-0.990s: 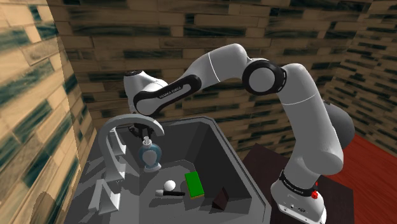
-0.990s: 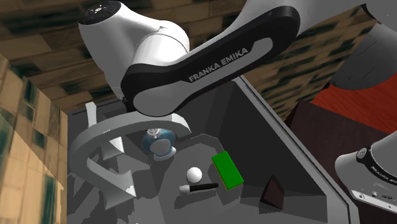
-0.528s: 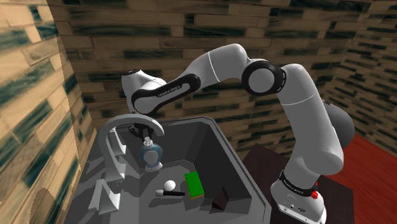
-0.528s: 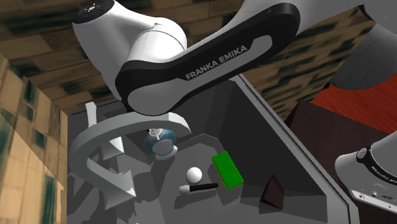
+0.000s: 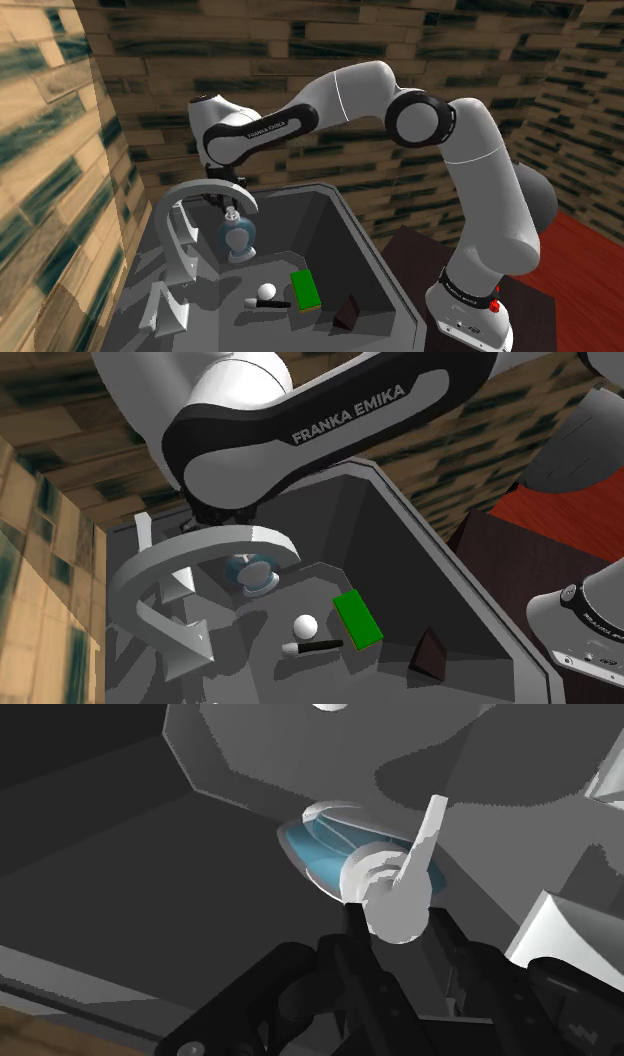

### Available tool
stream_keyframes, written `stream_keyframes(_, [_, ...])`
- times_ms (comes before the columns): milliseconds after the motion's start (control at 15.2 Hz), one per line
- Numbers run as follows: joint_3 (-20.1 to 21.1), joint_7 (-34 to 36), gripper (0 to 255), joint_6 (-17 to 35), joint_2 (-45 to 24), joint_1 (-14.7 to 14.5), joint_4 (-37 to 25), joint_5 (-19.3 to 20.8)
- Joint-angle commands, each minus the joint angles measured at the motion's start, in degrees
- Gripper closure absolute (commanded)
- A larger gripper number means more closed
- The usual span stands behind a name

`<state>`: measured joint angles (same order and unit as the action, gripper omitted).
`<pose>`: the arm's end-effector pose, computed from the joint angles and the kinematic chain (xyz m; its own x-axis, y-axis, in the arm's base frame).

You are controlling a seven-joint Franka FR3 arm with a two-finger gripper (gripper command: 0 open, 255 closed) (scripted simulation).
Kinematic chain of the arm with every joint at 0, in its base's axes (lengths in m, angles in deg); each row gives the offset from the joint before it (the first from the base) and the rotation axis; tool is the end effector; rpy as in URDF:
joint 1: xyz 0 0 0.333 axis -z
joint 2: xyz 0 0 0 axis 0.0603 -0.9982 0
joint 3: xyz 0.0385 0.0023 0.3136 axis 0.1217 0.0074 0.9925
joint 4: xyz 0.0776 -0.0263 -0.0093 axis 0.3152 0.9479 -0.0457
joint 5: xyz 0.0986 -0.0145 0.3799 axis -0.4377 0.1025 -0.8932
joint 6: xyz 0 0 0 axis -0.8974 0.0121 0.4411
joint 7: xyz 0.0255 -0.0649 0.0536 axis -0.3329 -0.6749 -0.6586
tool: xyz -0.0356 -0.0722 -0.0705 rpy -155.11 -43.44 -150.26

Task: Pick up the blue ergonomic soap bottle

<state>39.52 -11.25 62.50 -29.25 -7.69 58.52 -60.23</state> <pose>0.6558 0.2904 0.3540 0.9504 -0.3109 -0.0074 -0.3102 -0.9494 0.0485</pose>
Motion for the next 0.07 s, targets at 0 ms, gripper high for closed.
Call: stream_keyframes(0, [0.03,0.0,255,-0.49,0.04,-0.08,-0.45,-0.03])
